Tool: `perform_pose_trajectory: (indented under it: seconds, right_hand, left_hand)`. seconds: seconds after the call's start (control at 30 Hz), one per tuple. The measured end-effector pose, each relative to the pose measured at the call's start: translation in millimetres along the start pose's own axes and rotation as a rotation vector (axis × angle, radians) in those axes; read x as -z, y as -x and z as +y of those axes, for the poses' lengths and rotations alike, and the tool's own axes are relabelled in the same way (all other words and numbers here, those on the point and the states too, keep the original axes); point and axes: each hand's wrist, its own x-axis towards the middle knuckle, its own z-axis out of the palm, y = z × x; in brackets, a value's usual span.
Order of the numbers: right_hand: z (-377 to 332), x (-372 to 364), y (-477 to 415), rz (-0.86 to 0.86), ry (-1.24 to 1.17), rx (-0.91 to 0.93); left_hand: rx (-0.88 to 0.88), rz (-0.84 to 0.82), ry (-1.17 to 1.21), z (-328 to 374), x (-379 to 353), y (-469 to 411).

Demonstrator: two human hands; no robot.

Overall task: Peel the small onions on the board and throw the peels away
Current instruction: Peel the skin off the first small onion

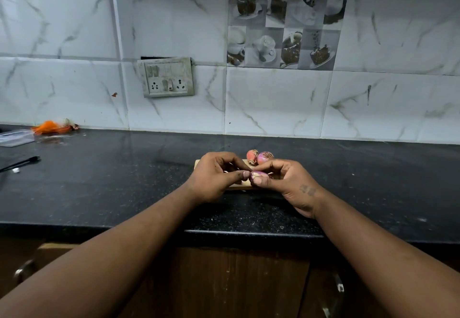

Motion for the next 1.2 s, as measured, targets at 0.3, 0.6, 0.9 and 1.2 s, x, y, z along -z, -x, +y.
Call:
perform_pose_trajectory:
  seconds: [0.3,0.6,0.9,1.2]
  right_hand:
    - [3.0,-0.9,-4.1,-0.007,0.329,0.189]
    - [1.1,-0.1,-2.0,0.034,0.503,0.402]
    - [0.3,-2.4,-1.0,0.122,0.426,0.433]
    - [5.2,4.4,-4.7,0.118,0.245,0.265]
  left_hand:
    - [0.084,-0.048,0.064,-1.1,1.0,-3.0]
    - [0.249,-0.021,0.397,0.5,1.4,-1.7]
    - [0.267,-0.033,0.375,4.1,2.2,1.8]
    - [0.052,-0.023,-0.009,-0.1,-0.3,0.9]
